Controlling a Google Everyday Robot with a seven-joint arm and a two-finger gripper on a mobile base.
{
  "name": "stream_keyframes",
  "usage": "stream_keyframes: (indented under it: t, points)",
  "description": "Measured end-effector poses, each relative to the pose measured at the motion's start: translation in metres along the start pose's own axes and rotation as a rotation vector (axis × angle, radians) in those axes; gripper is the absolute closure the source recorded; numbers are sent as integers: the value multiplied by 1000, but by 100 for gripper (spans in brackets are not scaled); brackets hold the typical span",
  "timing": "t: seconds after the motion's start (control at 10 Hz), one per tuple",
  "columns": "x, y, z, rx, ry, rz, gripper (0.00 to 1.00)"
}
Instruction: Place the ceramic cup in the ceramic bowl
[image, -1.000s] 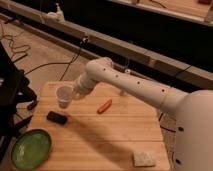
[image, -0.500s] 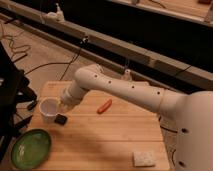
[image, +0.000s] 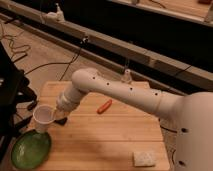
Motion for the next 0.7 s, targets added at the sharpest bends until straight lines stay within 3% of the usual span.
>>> stream_keyframes:
  t: [0.2,0.7]
  points:
    - [0,1,1,-5,-3,-1,100]
    - [-29,-27,60,-13,-123,-96,100]
